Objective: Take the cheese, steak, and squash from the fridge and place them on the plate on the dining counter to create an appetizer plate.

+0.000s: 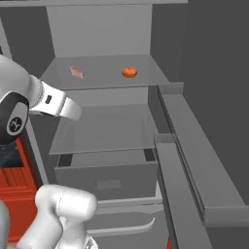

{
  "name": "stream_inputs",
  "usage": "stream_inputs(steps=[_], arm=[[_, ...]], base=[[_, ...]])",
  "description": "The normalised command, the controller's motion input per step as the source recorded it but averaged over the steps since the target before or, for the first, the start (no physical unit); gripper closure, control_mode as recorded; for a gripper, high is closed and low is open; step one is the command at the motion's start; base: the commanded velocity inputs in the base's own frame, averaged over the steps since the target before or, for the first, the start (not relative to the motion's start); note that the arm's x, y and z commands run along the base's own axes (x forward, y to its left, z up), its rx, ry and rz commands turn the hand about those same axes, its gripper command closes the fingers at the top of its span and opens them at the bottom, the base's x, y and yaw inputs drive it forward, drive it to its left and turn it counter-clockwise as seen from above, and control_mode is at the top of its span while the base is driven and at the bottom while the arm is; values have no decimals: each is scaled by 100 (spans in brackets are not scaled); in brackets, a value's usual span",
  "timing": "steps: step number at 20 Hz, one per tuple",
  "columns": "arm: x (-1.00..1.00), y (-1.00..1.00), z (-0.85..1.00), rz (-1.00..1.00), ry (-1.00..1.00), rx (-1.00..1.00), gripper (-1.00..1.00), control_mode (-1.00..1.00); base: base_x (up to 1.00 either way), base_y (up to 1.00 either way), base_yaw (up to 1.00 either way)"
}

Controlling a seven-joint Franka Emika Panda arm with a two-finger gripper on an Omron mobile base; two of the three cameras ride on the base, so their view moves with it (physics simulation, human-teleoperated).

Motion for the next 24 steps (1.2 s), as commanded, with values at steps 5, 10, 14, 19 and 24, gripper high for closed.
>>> stream_inputs(steps=[5, 10, 14, 19, 24], arm=[[0, -74, 32, -5, -1, 0, -100, -100], [26, -48, 28, 0, 0, 0, -100, -100], [51, -6, 17, 0, -4, 0, -100, -100], [51, 0, 1, 0, -3, -3, -100, -100], [41, 1, -10, 0, -3, -8, -100, -100]], base=[[0, 0, 0], [0, 0, 0], [0, 0, 0], [0, 0, 0], [0, 0, 0]])
